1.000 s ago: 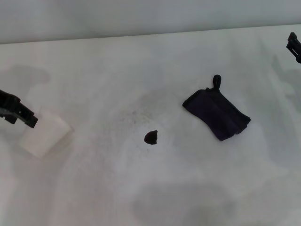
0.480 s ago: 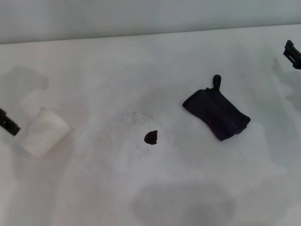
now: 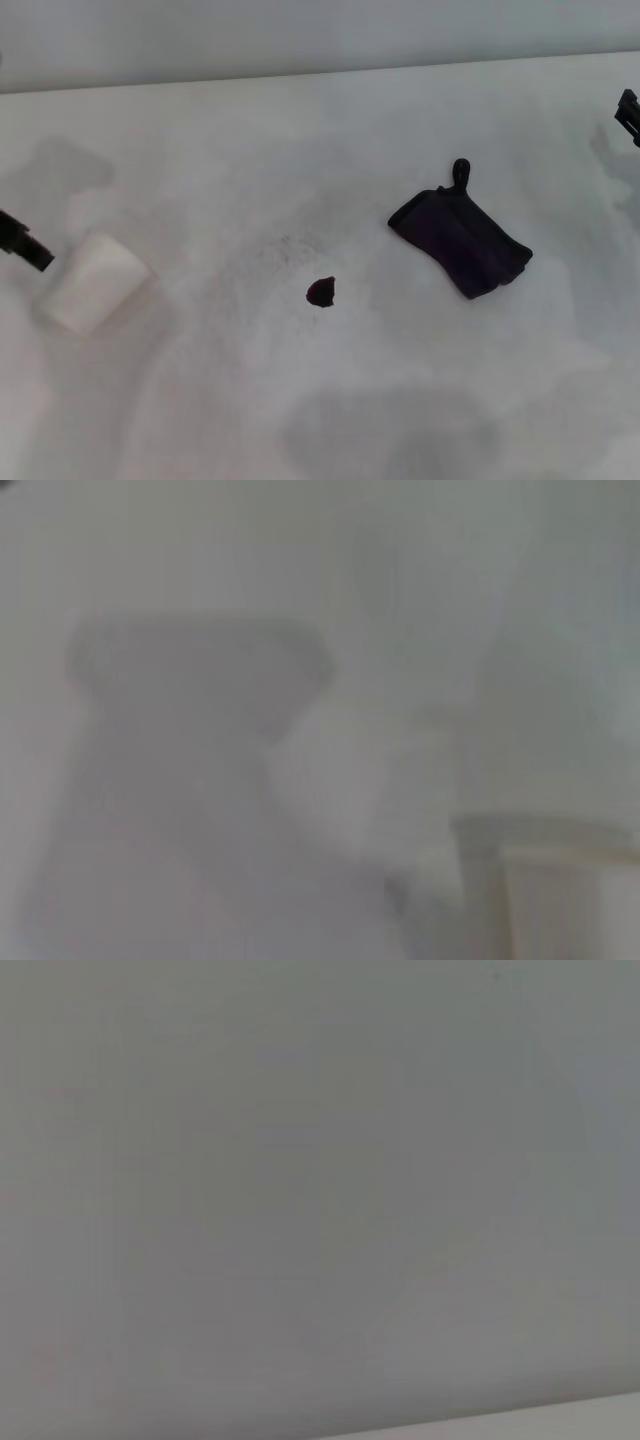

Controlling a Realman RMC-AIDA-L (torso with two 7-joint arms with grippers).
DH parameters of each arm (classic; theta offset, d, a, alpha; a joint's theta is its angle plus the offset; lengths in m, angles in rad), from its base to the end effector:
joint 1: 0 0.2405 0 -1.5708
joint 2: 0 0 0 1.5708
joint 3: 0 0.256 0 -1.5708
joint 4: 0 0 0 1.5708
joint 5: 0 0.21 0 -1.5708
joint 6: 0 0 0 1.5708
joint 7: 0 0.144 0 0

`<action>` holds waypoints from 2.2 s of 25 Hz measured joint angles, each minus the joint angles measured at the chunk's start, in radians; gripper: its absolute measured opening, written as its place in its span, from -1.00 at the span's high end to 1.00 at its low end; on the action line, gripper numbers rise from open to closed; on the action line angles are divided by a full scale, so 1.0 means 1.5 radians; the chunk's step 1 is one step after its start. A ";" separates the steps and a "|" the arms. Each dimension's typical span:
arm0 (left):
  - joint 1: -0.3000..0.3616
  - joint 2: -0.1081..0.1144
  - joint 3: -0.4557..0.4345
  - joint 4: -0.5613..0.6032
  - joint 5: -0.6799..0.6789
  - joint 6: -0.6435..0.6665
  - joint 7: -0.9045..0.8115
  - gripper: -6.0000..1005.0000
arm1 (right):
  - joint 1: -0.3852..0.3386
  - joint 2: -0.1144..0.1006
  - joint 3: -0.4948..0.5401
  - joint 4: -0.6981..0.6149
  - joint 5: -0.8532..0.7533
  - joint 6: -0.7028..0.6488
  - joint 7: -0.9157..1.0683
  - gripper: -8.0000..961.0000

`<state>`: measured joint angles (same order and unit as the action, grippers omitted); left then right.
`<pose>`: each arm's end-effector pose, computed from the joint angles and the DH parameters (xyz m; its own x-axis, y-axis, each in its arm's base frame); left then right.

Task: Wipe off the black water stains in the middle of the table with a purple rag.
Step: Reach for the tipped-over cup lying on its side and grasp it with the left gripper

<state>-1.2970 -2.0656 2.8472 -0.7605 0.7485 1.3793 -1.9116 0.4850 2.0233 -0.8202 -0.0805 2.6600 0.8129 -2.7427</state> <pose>-0.2395 0.4173 0.0534 0.5770 0.7625 -0.2926 0.5703 -0.6326 -0.5239 0.4047 0.3475 0.0372 0.6005 -0.2107 -0.7714 -0.7602 0.1489 -0.6324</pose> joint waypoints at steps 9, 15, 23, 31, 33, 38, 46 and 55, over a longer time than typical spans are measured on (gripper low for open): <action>0.054 0.028 0.000 -0.060 -0.212 0.089 0.053 -0.25 | 0.005 -0.002 0.010 -0.002 0.000 0.000 0.000 -0.81; 0.126 0.049 0.000 -0.082 -0.357 0.109 0.091 -0.28 | 0.006 -0.002 0.013 -0.006 0.000 0.000 0.001 -0.81; 0.162 0.013 0.000 -0.082 -0.431 0.100 0.186 -0.44 | 0.011 -0.003 0.029 -0.004 0.000 0.000 0.001 -0.81; 0.151 0.017 0.000 -0.109 -0.420 0.116 0.170 -0.77 | 0.010 -0.003 0.046 -0.005 0.000 -0.001 0.001 -0.81; 0.124 0.010 0.000 -0.116 -0.369 0.122 0.155 -0.77 | 0.011 -0.003 0.046 -0.004 0.000 -0.002 0.001 -0.81; 0.077 -0.003 0.000 -0.104 -0.302 0.151 0.144 -0.76 | 0.012 -0.001 0.046 0.000 0.000 -0.002 0.001 -0.81; 0.060 0.000 0.000 -0.101 -0.244 0.171 0.122 -0.76 | 0.007 -0.001 0.046 0.001 0.000 -0.002 0.001 -0.81; 0.047 -0.005 0.001 -0.097 -0.193 0.169 0.103 -0.76 | 0.012 -0.002 0.055 -0.001 0.000 -0.014 0.001 -0.81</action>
<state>-1.2269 -2.0726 2.8486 -0.9061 0.4583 1.6323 -1.7568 0.5030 2.0202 -0.7380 -0.0815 2.6599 0.7922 -2.7412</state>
